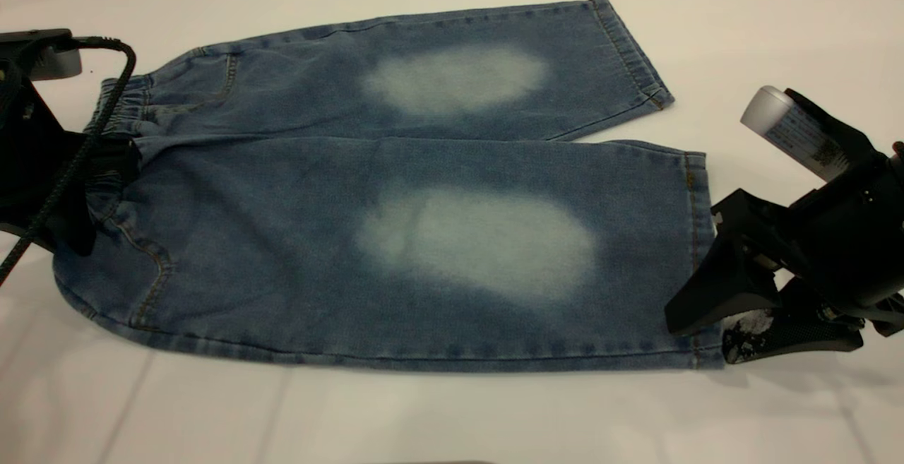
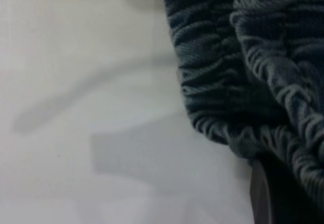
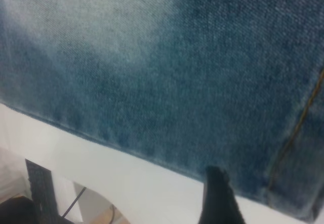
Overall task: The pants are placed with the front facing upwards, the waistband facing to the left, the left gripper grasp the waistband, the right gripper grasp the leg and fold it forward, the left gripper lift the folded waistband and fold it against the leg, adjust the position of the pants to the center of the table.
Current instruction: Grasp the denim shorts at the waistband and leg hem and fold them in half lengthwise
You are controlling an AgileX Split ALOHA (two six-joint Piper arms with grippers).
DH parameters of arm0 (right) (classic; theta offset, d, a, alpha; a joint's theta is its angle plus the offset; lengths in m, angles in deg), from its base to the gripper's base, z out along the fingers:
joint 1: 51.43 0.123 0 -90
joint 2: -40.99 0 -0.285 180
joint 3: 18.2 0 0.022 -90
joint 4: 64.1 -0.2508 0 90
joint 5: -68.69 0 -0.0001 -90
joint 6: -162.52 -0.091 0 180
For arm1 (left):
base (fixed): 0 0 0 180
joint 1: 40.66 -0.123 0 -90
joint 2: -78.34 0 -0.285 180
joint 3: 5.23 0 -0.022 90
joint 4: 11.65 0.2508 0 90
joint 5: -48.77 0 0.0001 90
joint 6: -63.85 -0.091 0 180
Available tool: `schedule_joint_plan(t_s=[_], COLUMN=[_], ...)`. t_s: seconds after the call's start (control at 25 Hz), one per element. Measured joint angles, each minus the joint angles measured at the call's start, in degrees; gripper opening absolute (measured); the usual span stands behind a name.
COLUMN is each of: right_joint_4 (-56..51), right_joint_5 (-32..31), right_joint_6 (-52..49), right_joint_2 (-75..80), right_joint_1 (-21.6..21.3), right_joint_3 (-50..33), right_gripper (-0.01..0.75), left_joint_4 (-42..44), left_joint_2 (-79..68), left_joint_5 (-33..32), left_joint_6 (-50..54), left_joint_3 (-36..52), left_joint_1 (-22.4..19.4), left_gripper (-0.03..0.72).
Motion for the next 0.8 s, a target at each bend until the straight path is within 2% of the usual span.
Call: schedule_joint_plan(t_s=[0.6, 0.72, 0.8], right_joint_4=[1.93, 1.93, 1.98], right_joint_5=[-2.29, -1.79, -0.84], right_joint_6=[-1.5, -1.5, -1.5], right_joint_2=[1.85, 1.9, 2.01], right_joint_1=[2.55, 2.55, 2.55], right_joint_3=[2.27, 2.32, 2.32], right_gripper=[0.371, 0.324, 0.241], left_joint_4=[0.0, 0.0, 0.0], left_joint_2=[0.0, 0.0, 0.0], left_joint_5=[-0.04, -0.04, -0.04], left_joint_6=[0.0, 0.0, 0.0], left_joint_3=[0.0, 0.0, 0.0], left_joint_1=[0.04, 0.04, 0.04], left_gripper=[0.063, 0.063, 0.064])
